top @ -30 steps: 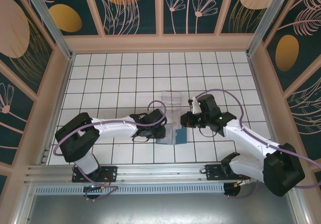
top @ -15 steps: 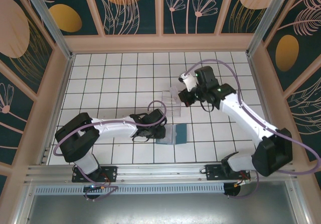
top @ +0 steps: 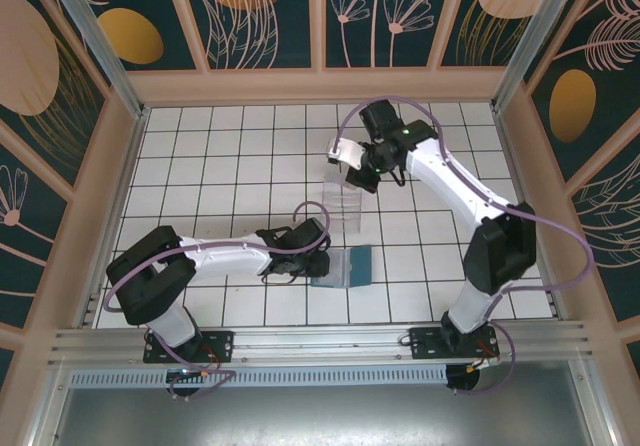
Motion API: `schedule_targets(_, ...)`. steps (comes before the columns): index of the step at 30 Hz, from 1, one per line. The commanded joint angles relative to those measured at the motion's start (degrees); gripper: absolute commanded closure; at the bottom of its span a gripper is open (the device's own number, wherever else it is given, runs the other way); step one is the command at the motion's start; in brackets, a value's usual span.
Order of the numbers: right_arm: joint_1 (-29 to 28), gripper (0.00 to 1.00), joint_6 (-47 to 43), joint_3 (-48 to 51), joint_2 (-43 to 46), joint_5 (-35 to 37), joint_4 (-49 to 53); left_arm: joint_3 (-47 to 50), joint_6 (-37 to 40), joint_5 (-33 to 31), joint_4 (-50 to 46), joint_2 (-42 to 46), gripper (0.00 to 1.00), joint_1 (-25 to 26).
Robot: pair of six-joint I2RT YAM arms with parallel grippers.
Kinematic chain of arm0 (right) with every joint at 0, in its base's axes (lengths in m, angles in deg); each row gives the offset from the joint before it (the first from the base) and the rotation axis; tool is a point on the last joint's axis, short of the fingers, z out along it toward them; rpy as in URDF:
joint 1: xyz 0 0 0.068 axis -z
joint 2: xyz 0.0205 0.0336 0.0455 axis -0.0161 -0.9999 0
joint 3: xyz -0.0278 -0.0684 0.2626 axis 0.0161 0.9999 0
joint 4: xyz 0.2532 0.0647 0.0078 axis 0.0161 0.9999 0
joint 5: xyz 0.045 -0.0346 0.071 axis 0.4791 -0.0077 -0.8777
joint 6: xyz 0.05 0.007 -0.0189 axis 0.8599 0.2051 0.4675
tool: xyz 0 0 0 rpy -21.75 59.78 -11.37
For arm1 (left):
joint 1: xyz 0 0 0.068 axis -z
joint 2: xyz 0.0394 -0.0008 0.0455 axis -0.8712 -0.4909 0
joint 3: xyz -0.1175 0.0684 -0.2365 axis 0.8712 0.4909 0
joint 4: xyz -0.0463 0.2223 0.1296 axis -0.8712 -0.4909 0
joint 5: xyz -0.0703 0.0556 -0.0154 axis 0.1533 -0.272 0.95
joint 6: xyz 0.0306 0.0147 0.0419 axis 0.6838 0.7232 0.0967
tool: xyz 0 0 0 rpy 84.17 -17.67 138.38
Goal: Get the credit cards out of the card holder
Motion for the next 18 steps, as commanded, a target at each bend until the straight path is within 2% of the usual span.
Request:
schedule_targets(1,-0.9,1.00,-6.8,-6.2,-4.8,3.7,8.5,1.6,0.2,0.3,-3.1,-0.3,0.59,0.2)
schedule_targets(10,-0.8,1.00,-9.0,-17.0,-14.4,6.5,15.3,0.1,1.1,0.8,-2.9,-1.5,0.59,0.2)
schedule_targets(18,-0.8,1.00,-8.9,-19.2,-18.8,7.6,16.1,0.2,2.1,1.9,-2.6,-2.1,0.59,0.2)
